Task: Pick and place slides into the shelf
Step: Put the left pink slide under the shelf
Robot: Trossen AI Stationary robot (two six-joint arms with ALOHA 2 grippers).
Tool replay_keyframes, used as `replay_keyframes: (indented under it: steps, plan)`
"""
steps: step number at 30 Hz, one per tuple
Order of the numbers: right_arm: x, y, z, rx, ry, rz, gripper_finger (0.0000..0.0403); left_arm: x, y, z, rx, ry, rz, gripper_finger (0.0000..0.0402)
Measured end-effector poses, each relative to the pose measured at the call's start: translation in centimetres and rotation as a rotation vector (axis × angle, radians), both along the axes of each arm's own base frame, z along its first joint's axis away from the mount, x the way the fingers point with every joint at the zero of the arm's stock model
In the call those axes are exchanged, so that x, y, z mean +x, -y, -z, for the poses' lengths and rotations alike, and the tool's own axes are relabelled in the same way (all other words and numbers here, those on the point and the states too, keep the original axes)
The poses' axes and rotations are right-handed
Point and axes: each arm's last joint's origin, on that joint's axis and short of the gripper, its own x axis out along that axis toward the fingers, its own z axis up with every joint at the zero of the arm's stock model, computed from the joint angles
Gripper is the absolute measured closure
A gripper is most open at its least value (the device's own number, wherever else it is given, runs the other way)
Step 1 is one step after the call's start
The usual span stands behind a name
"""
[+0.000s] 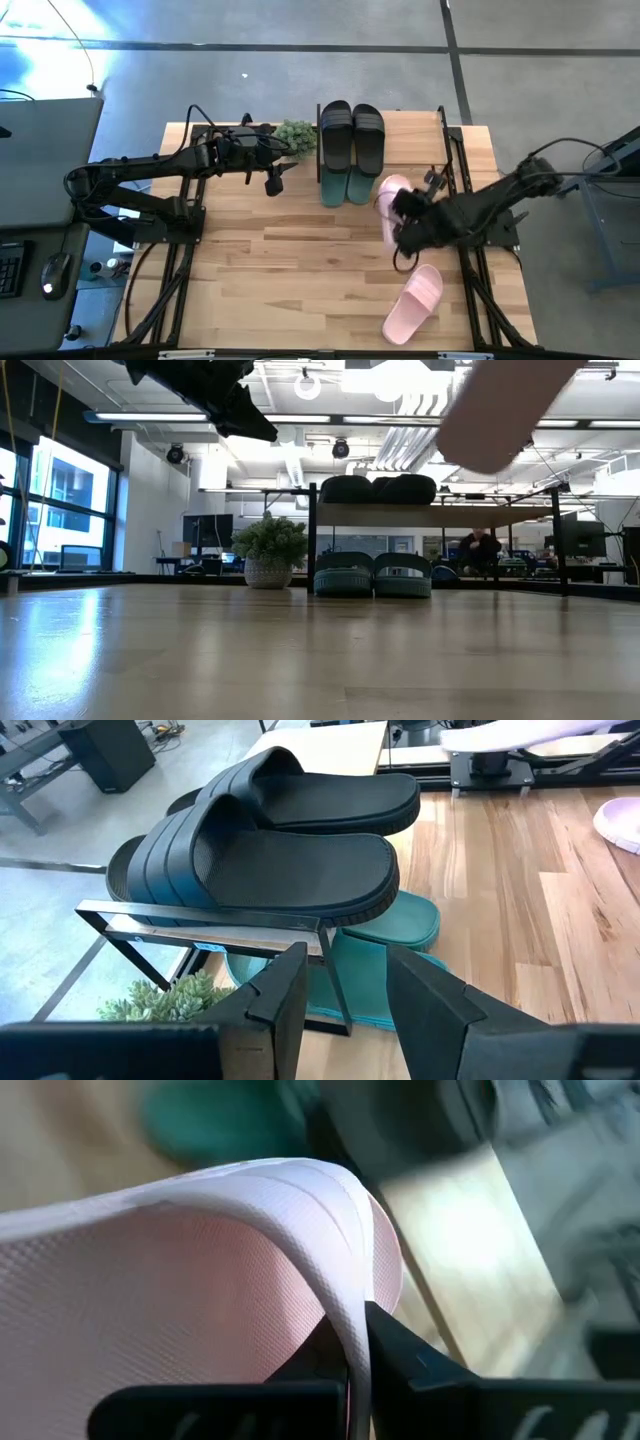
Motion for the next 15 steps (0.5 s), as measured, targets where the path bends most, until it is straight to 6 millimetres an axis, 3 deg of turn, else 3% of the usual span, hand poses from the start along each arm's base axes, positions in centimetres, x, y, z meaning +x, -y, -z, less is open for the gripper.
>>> replay_keyframes:
  steps: [3, 8, 15]
  plan:
    - [-1.2, 1.6, 3.8, -0.047, -0.112, 0.083, 0.0403, 0.0, 0.0, 0.0, 0.000, 0.000, 0.000, 0.0279]
    - [-3.0, 1.7, 11.8, -0.117, -0.243, 0.088, 0.0403, 0.0, 0.0, 0.0, 0.000, 0.000, 0.000, 0.0279]
    - [-4.8, 2.7, 15.0, -0.195, -0.236, 0.118, 0.0403, 0.0, 0.0, 0.0, 0.000, 0.000, 0.000, 0.0279]
